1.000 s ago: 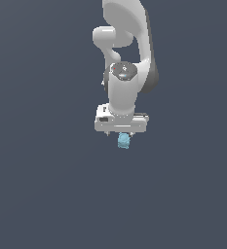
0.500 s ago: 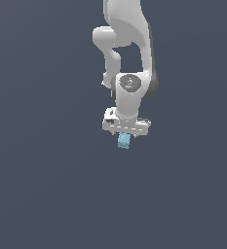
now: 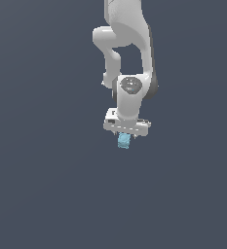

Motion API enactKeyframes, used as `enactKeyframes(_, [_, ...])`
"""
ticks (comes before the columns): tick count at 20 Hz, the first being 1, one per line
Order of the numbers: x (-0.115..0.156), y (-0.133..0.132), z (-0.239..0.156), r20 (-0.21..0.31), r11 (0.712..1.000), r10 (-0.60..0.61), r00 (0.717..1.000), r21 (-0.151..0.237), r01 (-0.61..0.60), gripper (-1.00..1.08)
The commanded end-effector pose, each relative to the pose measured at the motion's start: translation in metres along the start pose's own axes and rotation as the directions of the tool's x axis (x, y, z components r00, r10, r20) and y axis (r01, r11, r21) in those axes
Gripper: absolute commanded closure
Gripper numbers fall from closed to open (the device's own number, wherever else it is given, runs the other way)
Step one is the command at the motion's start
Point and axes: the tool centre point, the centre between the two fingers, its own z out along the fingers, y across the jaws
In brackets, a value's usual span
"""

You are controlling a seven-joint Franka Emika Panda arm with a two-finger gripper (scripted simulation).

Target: Pick up the object and move it to a goal position.

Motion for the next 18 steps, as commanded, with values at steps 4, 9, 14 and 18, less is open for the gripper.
enactKeyframes(4, [-0.001, 0.000, 0.015, 0.000, 1.000, 0.001, 1.000, 0.000, -0.001, -0.92])
enactKeyframes(9, [-0.002, 0.000, 0.040, 0.000, 1.000, 0.003, 1.000, 0.000, -0.003, -0.92])
enactKeyframes(14, [-0.001, 0.000, 0.049, 0.000, 1.000, 0.004, 1.000, 0.000, -0.004, -0.92])
enactKeyframes(18, [-0.001, 0.000, 0.050, 0.000, 1.000, 0.004, 1.000, 0.000, -0.004, 1.08])
